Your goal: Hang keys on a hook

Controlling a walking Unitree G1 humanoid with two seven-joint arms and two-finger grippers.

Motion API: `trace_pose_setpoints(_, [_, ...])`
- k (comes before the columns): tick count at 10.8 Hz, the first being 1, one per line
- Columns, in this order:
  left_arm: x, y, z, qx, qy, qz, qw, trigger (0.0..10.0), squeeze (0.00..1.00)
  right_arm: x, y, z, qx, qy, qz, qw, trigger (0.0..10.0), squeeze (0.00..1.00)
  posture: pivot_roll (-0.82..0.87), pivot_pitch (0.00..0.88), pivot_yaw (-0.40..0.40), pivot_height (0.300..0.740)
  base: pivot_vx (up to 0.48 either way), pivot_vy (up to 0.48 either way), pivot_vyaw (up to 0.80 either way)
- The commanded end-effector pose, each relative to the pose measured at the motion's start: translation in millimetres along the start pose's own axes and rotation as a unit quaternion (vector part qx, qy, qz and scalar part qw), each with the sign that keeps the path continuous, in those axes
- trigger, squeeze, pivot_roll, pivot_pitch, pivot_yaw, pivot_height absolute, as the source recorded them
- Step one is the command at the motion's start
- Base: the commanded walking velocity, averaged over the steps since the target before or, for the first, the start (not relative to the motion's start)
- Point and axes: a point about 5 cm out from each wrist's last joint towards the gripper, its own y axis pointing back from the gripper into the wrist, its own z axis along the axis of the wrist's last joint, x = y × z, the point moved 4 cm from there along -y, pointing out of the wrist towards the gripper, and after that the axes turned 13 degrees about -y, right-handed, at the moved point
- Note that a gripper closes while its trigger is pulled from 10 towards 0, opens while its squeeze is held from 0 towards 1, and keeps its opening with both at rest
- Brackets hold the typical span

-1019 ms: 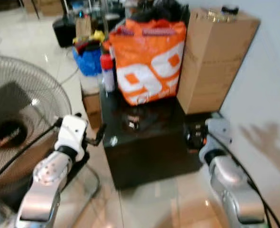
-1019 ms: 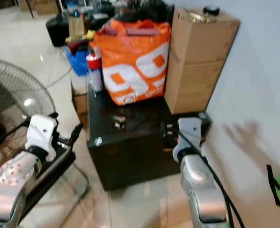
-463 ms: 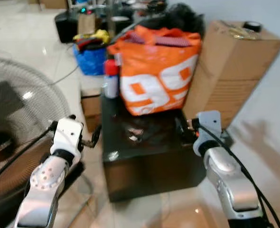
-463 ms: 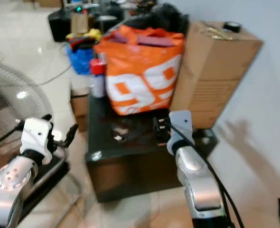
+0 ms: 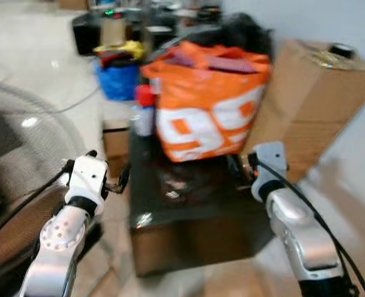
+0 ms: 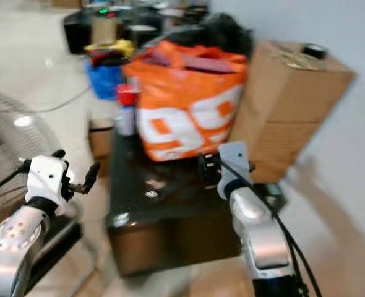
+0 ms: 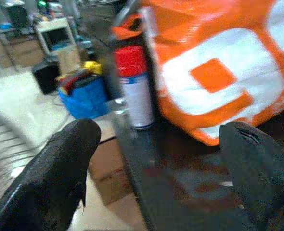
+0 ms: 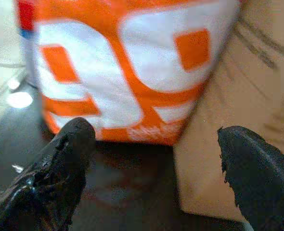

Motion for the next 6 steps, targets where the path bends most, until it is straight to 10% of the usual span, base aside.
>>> trace_pose_setpoints(1, [1.6,1.2,4.9,-0.008,-0.008,0.003,1.000,10.0,0.85,-3.3,-1.9,3.5,-0.005,0.002,-0.005,1.000,10.0,1.00,-0.02,0.000,-0.085,0.740,0.341,0.000,0.00])
trace_pose_setpoints(6, [-0.8,4.4,3.9,-0.006,-0.012,-0.008,1.000,10.0,0.85,2.6,-0.2,-0.4,0.002,0.014,0.021,1.000,10.0,1.00,-0.01,0.000,-0.077,0.740,0.342,0.000,0.29])
